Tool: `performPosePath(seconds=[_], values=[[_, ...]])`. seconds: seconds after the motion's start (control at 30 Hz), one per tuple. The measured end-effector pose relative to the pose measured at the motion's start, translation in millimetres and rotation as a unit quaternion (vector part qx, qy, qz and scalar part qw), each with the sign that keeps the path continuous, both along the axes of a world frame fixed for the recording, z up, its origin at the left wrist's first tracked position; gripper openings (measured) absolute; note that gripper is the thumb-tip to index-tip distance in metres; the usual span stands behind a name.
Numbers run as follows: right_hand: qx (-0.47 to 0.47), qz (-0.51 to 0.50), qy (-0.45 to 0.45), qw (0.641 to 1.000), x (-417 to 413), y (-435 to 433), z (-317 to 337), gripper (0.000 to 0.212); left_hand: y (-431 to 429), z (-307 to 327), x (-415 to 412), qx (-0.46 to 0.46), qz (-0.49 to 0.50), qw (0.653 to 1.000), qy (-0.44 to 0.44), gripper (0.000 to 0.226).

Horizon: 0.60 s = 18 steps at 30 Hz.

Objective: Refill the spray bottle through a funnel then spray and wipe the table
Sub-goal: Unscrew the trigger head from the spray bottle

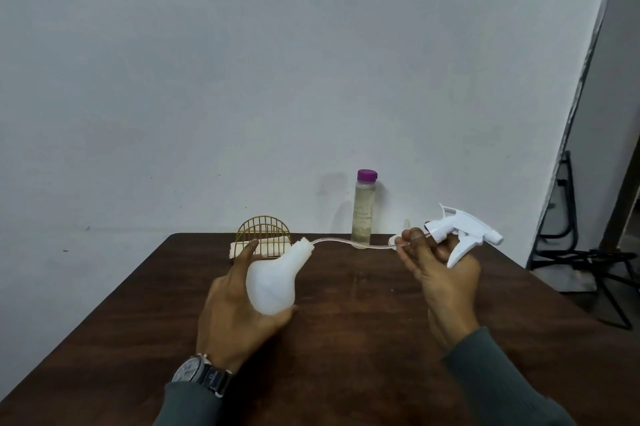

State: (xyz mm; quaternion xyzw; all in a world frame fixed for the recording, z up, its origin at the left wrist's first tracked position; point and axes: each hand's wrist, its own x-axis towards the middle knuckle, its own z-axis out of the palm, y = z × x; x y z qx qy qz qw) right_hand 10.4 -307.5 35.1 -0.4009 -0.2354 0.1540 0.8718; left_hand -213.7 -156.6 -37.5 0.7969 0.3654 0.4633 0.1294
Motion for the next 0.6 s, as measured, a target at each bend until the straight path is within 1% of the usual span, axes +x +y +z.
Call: performPosePath(seconds=[0.1,0.2,0.27,0.33,0.4,0.5,0.6], values=[[-0.001,-0.014,0.004,1.000,5,-3,1,0.018,-4,1,0,-0.012,0.013,1.000,0.016,0.121],[0.005,-0.021,0.005,1.000,8,-4,-1,0.028,-8,2,1,-0.016,0.015,0.998,0.051,0.121],[0.006,-0.026,0.009,1.000,9,-3,-4,0.036,-9,2,1,-0.021,0.005,0.998,0.064,0.121],[0.011,-0.032,0.016,0.999,10,-2,-8,0.039,-10,3,1,-0.023,-0.014,0.997,0.066,0.122],[0.014,-0.038,0.026,0.999,10,-3,-11,0.037,-12,4,1,-0.023,-0.041,0.997,0.065,0.124],[0.010,-0.037,0.046,0.998,12,-7,-12,0.026,-15,4,2,-0.026,-0.074,0.995,0.060,0.125],[-0.005,-0.031,0.054,0.998,23,-13,-17,0.028,-15,4,3,-0.025,-0.103,0.993,0.048,0.121]])
